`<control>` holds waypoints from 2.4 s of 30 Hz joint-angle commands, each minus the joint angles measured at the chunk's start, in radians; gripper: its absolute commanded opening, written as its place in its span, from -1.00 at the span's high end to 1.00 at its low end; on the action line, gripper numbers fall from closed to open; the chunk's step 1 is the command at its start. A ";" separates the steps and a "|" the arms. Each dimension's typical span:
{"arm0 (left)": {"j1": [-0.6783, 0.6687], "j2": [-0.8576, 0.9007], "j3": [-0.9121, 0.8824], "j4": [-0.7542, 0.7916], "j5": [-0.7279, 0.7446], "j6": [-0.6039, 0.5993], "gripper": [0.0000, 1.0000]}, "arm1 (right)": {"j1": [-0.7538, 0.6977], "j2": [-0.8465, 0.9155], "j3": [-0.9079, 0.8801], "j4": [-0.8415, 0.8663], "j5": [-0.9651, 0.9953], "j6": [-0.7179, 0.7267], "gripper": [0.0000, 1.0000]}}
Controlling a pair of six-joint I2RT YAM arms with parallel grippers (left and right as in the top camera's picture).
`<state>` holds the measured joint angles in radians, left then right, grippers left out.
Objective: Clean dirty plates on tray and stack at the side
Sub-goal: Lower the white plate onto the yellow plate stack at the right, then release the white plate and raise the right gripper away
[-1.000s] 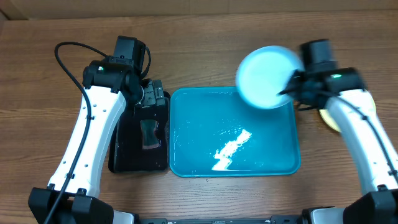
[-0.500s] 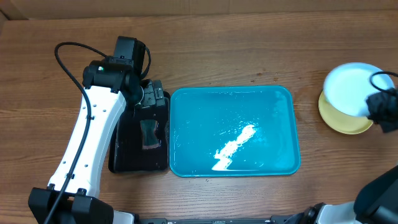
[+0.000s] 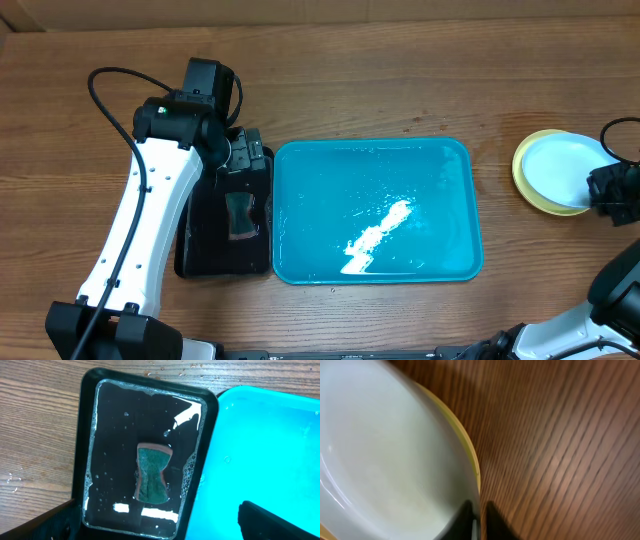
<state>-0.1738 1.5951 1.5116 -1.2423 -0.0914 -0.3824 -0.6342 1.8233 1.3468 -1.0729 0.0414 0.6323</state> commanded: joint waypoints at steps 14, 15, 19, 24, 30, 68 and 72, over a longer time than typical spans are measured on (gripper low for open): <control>0.010 0.003 -0.007 0.027 -0.017 0.008 -0.99 | 0.006 -0.009 0.003 -0.006 -0.022 -0.111 -0.96; 0.010 0.003 -0.006 0.031 -0.017 0.008 -0.99 | 0.006 -0.009 0.004 -0.007 -0.031 -0.112 -0.96; 0.010 0.002 -0.002 0.039 -0.033 0.008 -1.00 | 0.011 -0.013 0.043 -0.019 -0.098 -0.175 -0.83; 0.010 -0.027 0.050 0.037 -0.074 0.003 -1.00 | 0.071 -0.069 0.123 -0.039 -0.168 -0.291 -0.99; 0.010 -0.128 0.165 0.034 -0.077 0.000 -1.00 | 0.233 -0.163 0.183 -0.041 -0.182 -0.434 -0.99; 0.039 -1.192 0.204 -0.404 -0.417 -0.119 -1.00 | 0.713 -0.239 0.186 -0.026 -0.148 -0.562 -0.99; 0.039 -1.192 0.180 -0.407 -0.406 -0.128 -1.00 | 0.713 -0.239 0.186 -0.025 -0.148 -0.562 -0.99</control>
<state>-0.1421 0.3992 1.7084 -1.6531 -0.4835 -0.4953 0.0731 1.6104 1.5131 -1.1007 -0.1150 0.0772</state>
